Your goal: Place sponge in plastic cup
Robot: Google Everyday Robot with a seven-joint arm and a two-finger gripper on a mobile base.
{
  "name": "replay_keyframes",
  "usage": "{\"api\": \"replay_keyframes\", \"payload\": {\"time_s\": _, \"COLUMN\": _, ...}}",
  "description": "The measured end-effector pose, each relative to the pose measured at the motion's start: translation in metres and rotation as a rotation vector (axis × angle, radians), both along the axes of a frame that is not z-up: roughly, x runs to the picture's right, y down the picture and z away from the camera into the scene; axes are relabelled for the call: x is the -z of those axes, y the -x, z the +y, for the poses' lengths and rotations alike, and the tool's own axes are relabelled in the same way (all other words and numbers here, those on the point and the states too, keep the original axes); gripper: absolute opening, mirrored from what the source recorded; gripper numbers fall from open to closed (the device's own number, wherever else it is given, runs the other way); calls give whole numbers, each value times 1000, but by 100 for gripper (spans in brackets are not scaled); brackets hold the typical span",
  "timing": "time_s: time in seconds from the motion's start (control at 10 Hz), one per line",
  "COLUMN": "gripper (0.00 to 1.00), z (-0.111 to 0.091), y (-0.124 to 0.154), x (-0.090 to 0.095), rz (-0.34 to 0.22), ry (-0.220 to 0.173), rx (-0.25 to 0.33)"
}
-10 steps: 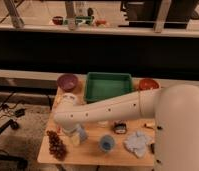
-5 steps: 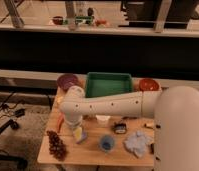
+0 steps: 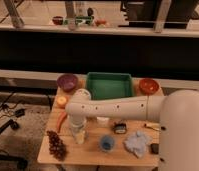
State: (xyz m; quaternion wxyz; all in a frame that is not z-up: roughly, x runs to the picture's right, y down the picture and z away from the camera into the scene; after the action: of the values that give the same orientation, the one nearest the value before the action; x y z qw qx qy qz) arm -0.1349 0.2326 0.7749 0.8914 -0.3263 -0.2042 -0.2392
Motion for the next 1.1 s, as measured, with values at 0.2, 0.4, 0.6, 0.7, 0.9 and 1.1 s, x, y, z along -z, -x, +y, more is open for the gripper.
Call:
{"api": "replay_keyframes", "payload": {"time_s": 0.2, "gripper": 80, "z": -1, "y": 12, "x": -1, "rz": -29, "ry": -25, "rx": 4}}
{"api": "replay_keyframes", "payload": {"time_s": 0.4, "gripper": 80, "z": -6, "y": 31, "x": -2, "rz": -58, "ry": -59, "rx": 20}}
{"api": "replay_keyframes", "payload": {"time_s": 0.6, "gripper": 80, "z": -11, "y": 33, "x": -10, "rz": -48, "ry": -66, "rx": 29}}
{"api": "replay_keyframes", "payload": {"time_s": 0.7, "gripper": 80, "z": -13, "y": 29, "x": -12, "rz": -41, "ry": -66, "rx": 30}}
{"api": "replay_keyframes", "payload": {"time_s": 0.9, "gripper": 80, "z": -16, "y": 7, "x": -15, "rz": 0, "ry": -56, "rx": 43}}
{"api": "replay_keyframes", "payload": {"time_s": 1.1, "gripper": 80, "z": -18, "y": -5, "x": -13, "rz": 25, "ry": -42, "rx": 54}}
